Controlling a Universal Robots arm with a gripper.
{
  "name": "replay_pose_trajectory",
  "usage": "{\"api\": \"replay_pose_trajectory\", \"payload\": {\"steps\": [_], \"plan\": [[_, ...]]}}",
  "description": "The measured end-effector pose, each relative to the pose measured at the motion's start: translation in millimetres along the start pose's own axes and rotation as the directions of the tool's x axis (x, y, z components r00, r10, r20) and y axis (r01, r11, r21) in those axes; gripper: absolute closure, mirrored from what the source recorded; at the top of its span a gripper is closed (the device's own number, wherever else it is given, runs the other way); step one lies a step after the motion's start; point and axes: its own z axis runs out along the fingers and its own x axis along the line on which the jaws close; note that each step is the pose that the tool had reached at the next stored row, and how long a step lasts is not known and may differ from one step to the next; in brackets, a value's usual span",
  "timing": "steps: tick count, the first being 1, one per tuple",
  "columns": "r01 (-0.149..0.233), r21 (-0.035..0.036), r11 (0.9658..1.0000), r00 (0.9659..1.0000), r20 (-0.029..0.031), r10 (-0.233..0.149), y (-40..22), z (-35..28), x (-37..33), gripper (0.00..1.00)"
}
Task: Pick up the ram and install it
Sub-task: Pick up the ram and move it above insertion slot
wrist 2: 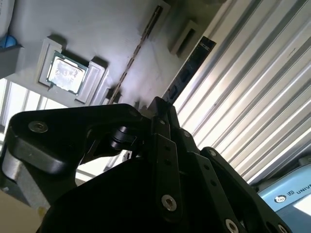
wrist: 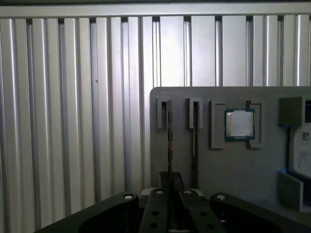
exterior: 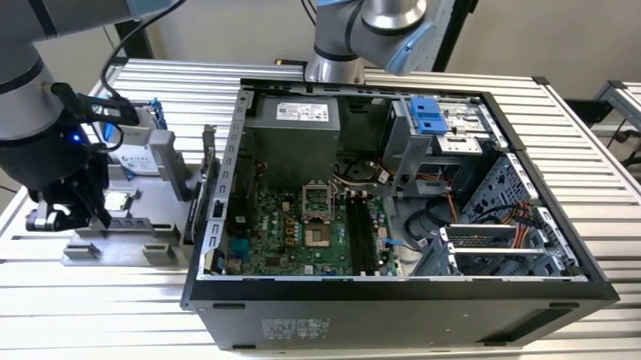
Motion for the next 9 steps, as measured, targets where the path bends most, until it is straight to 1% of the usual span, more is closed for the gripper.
{"api": "replay_pose_trajectory", "payload": {"steps": [1, 3, 9], "plan": [[0.0, 0.0003, 1.0, 1.0, 0.0036, 0.0, 0.0, -1.3, 0.0, 1.0], [0.0, 0.0005, 1.0, 1.0, 0.0069, 0.0, 0.1, -3.7, -0.1, 1.0], [0.0, 0.0004, 1.0, 1.0, 0.0073, 0.0, 0.2, -12.0, -0.1, 1.0]]}}
